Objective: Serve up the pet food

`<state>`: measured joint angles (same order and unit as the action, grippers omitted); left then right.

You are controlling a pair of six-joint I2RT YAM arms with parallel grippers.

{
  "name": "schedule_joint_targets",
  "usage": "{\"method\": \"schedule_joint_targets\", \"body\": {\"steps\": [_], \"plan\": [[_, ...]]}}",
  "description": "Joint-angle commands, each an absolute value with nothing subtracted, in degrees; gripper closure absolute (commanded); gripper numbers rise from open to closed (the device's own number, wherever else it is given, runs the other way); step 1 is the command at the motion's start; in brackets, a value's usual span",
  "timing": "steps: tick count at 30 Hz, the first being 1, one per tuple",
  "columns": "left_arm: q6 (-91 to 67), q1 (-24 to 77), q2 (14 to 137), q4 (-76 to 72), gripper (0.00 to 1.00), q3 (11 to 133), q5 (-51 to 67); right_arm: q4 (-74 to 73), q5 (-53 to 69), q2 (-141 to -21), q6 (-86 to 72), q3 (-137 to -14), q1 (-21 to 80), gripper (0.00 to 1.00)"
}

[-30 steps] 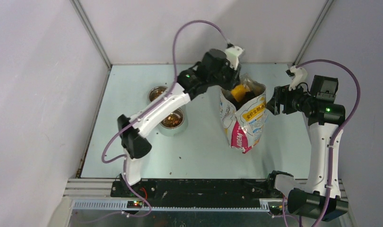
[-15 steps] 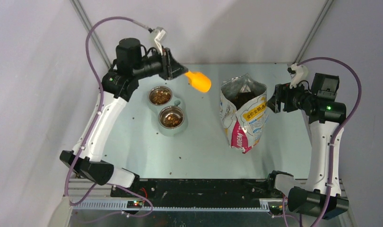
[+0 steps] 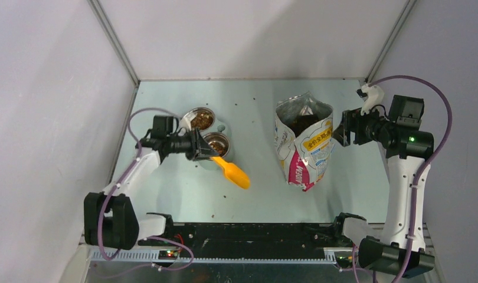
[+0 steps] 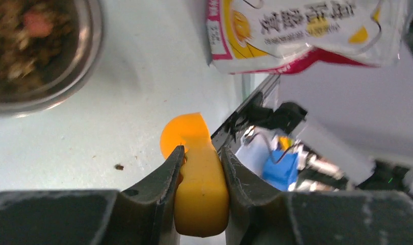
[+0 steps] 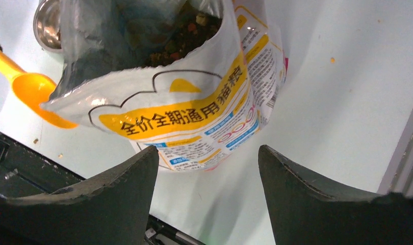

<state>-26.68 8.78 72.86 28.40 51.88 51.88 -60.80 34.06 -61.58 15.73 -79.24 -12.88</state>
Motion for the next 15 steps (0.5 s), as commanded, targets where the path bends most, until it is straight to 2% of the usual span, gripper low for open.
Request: {"method": "schedule_joint_targets", "body": {"steps": [1,9,11,15], "plan": [[-42.6,1.5,67.9,17.4,1.0,41.8,51.4,-63.6,36.3,-58.6,19.1,-80.8,-12.7,0.25],[-47.7,-11.0,69.5,19.3,1.0,27.3,43.4,-64.6,39.6,-56.9,17.9,-79.6,-12.6,0.25],[-47.6,-12.9,69.7,21.5,0.95,26.1,41.0,-64.4,40.2,-56.1,17.7,-78.8,-12.4,0.25],[-46.8,-15.5,70.4,24.8,0.75,25.7,37.5,-63.7,40.3,-55.5,16.7,-77.7,-12.2,0.25]]}}
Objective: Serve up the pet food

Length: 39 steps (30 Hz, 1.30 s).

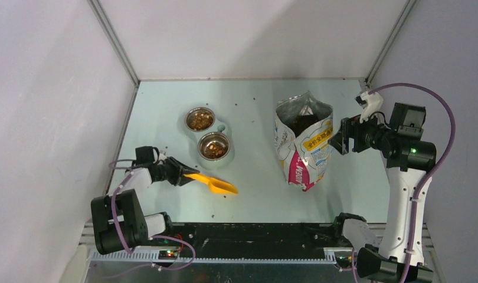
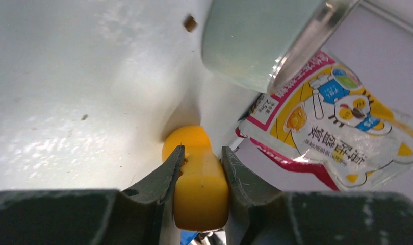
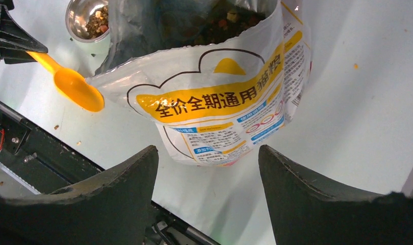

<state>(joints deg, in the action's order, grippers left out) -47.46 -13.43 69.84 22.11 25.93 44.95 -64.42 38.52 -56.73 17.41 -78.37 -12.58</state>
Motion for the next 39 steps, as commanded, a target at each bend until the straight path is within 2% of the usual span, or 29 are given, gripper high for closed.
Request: {"method": "schedule_joint_targets", "body": {"steps": [1,5,10,20,25,28,31,32,33,39], "plan": [[-46.7,-15.7,70.7,25.6,0.7,25.8,36.5,-63.6,40.4,-55.5,16.5,-77.5,-12.0,0.25],[-45.7,-16.2,71.0,28.5,0.59,26.2,34.0,-62.9,40.2,-55.5,16.1,-77.3,-11.7,0.25],[-44.9,-17.0,70.3,30.1,0.52,26.3,32.5,-62.4,40.1,-55.7,15.8,-77.3,-11.4,0.25],[-43.5,-17.7,68.5,34.2,0.45,27.6,30.5,-62.3,40.0,-55.7,16.3,-77.3,-10.8,0.25],[-39.0,-17.8,66.4,41.1,0.39,33.0,29.8,-63.2,39.2,-55.7,17.9,-77.3,-10.8,0.25],[-34.7,-17.8,64.0,46.3,0.26,36.9,25.2,-61.5,38.4,-56.1,17.3,-77.3,-10.9,0.24],[-29.9,-17.8,62.6,48.8,0.18,42.3,22.3,-57.8,37.8,-56.8,15.2,-77.3,-11.2,0.21],[-29.1,-17.8,62.2,49.3,0.05,45.0,21.5,-55.4,37.5,-57.3,14.9,-77.3,-11.3,0.2],[-27.4,-17.8,62.1,49.6,0.01,46.3,21.1,-54.5,37.3,-57.5,14.2,-77.4,-11.6,0.19],[-20.2,-17.8,63.1,49.1,0.0,59.4,19.9,-49.8,37.0,-60.9,12.8,-79.1,-13.6,0.11]]}}
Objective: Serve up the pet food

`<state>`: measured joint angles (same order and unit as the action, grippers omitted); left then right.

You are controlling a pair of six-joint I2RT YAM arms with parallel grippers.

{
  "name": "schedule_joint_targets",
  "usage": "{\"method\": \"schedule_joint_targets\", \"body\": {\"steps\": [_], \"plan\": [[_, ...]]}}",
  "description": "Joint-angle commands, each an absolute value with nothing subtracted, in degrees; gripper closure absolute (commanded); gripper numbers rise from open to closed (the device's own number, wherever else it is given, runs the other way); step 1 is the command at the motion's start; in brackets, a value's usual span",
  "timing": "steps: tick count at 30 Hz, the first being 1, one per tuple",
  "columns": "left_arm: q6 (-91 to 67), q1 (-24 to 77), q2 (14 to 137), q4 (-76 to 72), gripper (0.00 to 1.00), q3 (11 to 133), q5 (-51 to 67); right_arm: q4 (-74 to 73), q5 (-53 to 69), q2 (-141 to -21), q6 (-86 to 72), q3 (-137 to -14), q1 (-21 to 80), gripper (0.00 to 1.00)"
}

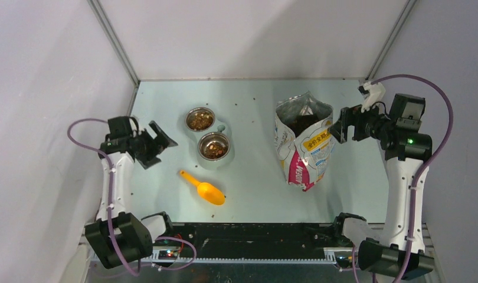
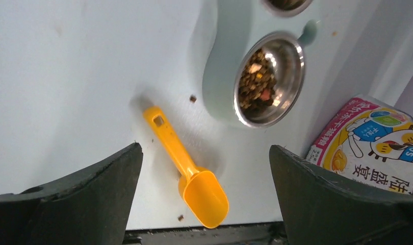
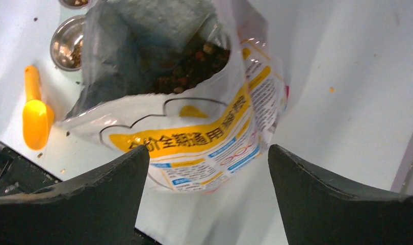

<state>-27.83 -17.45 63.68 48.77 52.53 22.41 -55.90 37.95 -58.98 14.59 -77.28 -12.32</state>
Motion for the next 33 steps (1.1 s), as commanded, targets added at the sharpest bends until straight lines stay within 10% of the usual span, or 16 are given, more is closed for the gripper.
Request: {"method": "schedule_joint_targets", "body": {"steps": [1,17,33], "plan": [[-19.5,-17.8,63.2,48.7,0.0,61.8,19.7,-49.0,36.8,-61.8,12.6,-79.2,-13.9,0.1],[-0.9,-10.5,62.0,31.3,0.0,79.6,19.0,-41.5,4.5,-70.2,-2.1,-81.2,-15.5,0.04],[-3.1,-9.0,61.4,26.1,0.0,75.6,20.6,-43.3,2.0,-67.0,-5.7,-82.9,-15.5,0.0]]}}
